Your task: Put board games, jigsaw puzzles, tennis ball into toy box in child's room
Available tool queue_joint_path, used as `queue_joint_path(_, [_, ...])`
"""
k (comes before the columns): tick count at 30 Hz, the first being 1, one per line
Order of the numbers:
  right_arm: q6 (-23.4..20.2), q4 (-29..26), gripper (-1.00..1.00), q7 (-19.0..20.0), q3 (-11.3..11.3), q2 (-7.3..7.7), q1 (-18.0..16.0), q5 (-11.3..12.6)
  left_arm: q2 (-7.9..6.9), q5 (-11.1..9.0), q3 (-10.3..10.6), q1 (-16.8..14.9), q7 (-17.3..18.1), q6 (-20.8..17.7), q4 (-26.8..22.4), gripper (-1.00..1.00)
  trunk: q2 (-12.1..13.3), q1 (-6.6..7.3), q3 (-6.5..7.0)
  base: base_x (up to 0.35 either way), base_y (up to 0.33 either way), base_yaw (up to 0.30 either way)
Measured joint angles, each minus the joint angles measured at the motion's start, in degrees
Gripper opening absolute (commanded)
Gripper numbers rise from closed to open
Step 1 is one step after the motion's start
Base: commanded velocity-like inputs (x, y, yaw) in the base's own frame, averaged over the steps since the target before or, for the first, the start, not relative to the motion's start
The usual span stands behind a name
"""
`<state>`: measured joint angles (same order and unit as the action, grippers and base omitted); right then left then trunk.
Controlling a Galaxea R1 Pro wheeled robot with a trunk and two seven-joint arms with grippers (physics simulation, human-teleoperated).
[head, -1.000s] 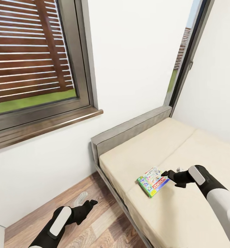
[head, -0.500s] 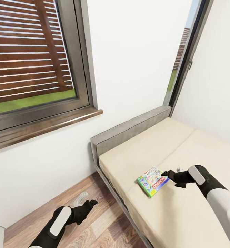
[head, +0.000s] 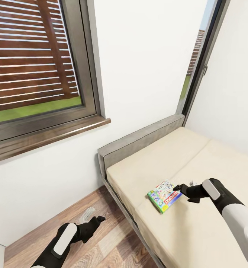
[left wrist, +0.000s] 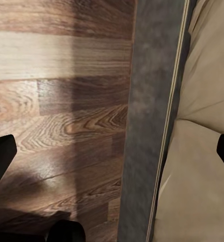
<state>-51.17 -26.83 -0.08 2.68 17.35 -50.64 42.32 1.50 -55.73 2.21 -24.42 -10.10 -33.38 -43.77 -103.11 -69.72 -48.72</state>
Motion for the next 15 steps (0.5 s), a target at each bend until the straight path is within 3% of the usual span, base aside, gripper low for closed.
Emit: queue_joint_path(15, [0.0, 0.1, 1.00, 0.2, 0.4, -0.51, 0.0, 0.0, 0.00, 0.0, 0.0, 0.0, 0.0, 0.0, 0.0, 1.00, 0.0, 0.00, -0.69, 0.000, 0.000, 0.000])
